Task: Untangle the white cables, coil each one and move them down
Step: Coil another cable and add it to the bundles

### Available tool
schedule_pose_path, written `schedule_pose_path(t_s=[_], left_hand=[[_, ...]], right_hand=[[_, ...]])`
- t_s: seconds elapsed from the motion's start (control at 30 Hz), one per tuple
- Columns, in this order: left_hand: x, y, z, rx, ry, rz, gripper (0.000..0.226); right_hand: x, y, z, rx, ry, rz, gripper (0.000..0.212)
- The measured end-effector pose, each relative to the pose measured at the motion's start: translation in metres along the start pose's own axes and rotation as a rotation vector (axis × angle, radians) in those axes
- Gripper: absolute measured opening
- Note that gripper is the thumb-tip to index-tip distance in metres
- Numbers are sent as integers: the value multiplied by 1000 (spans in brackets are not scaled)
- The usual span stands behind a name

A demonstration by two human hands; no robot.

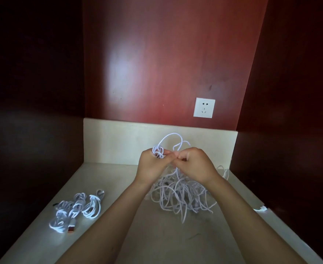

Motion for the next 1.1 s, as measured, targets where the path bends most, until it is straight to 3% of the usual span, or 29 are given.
schedule_pose_path(t_s=[0.13, 0.23, 0.4, 0.5, 0.63, 0.83, 0.93, 1.03, 1.1], left_hand=[[15, -11, -6, 4, 41, -266, 42], [17, -12, -8, -23, 60, -345, 41], [13, -17, -16, -232, 51, -36, 32], [12, -18, -20, -263, 61, -21, 33], [12, -24, -25, -321, -59, 232, 34], [5, -28, -26, -408, -7, 475, 38], [-1, -29, -30, -436, 68, 468, 35], [-8, -31, -35, -368, 70, 470, 38], [-8, -29, -35, -321, 38, 466, 40]], right_hand=[[4, 10, 4, 5, -9, 30, 54], [6, 17, 4, -9, 10, 79, 58], [1, 33, 20, 43, 80, 300, 48], [-3, 43, 21, 39, 137, 358, 41], [-11, 55, 17, 89, 185, 448, 17], [-41, 60, 12, 49, 252, 513, 28], [-45, 50, 2, 84, 284, 545, 30], [-37, 37, -1, 116, 334, 380, 33], [-21, 34, -1, -60, 308, 100, 35]])
Point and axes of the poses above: each hand's wrist, its own z-axis away from the middle knuckle, its own y-axis out of the palm, x = y × z, the point moved 1 cm from there along -z, towards the middle knuckle, and after that the axes turned 11 degrees about z, right-handed, at the moved point
